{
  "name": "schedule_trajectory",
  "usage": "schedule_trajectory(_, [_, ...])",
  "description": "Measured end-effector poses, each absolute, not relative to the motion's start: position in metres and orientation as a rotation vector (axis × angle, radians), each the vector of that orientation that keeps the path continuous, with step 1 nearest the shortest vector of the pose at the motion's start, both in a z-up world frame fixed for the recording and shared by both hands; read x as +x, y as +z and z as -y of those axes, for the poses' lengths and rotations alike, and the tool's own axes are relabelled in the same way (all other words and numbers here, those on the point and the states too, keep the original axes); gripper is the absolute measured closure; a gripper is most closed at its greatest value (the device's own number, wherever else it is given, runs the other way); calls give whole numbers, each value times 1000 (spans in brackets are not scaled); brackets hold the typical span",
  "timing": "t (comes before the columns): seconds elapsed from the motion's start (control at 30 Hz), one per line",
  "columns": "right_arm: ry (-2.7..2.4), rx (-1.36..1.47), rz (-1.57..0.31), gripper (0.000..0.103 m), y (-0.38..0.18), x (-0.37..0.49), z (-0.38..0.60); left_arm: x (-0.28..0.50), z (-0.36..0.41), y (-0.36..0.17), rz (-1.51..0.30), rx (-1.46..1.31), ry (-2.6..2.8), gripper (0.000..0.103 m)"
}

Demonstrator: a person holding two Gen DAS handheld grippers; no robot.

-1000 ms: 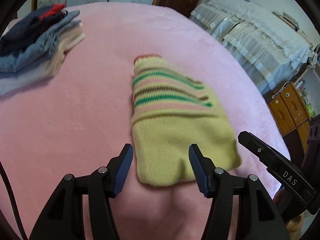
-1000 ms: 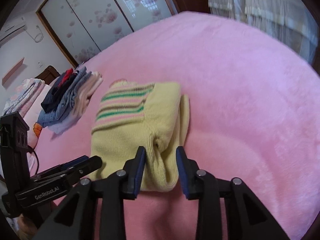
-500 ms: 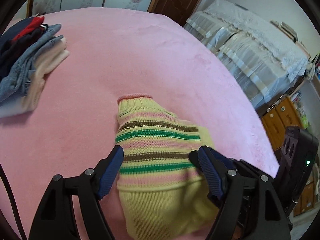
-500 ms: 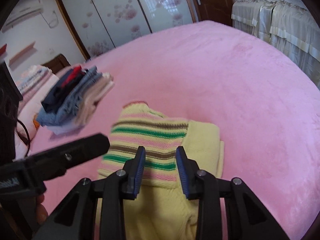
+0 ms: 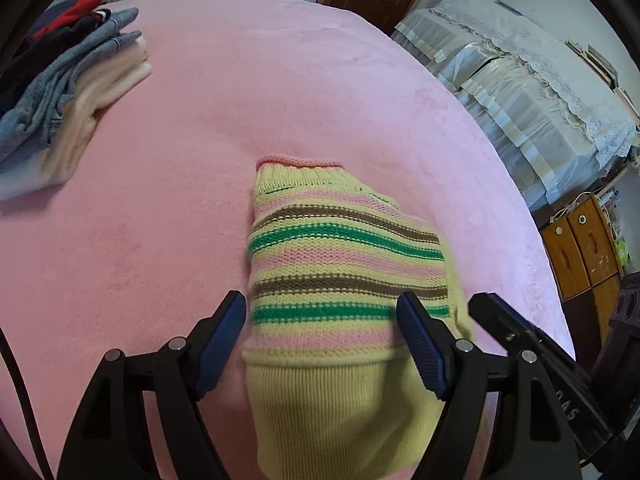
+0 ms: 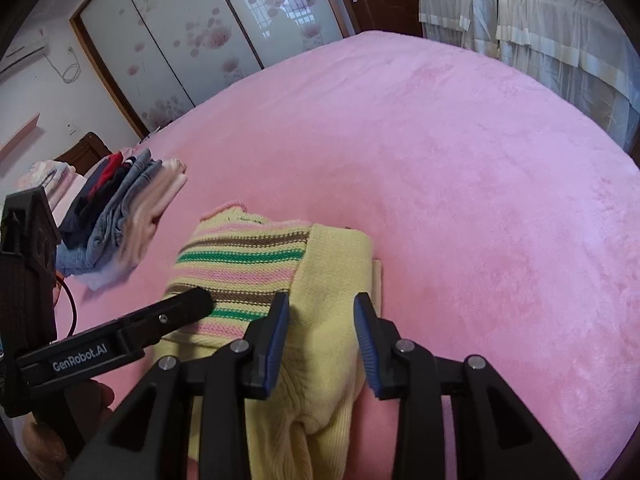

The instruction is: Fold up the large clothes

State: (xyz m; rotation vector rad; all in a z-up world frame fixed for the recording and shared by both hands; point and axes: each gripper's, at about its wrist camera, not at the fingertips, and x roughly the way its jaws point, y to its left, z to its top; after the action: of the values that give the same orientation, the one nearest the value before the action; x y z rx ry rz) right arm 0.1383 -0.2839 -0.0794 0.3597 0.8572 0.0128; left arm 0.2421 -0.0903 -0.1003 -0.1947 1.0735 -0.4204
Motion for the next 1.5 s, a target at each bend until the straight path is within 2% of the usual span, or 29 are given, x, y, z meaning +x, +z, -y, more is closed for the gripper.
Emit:
schedule_trajectory(0.13, [13, 396, -810, 68, -58, 123, 289, 228, 88, -80, -1057, -185, -430, 26])
schedule_trajectory(0.3, [3, 409, -752, 54, -30, 103, 286, 210, 84, -56, -1060, -149, -399, 25])
schedule_trajectory(0.4, [-5, 399, -723, 47, -14, 92, 285, 196, 80, -41, -1053, -140, -358, 19])
schedule_trajectory(0.47, [-7, 395, -702, 38, -6, 85, 285, 186, 75, -35, -1052, -159, -335, 18])
schedule_trajectory(0.67, [-16, 339, -675, 25, 12, 66, 281, 157, 60, -20, -1006, -149, -327, 18])
schedule_trajectory(0.8, [-3, 329, -689, 24, 14, 57, 282, 141, 55, -11, -973, -137, -358, 18])
schedule_trajectory(1.0, [6, 335, -731, 24, 6, 47, 288, 139, 52, -16, -1028, -175, -440, 18])
schedule_trajectory(1.2, [27, 378, -796, 24, -20, 51, 294, 159, 46, -51, -1139, -261, -472, 18])
schedule_trajectory(1.5, [126, 570, -965, 24, -88, 82, 306, 186, 38, -107, -1218, -393, -503, 18])
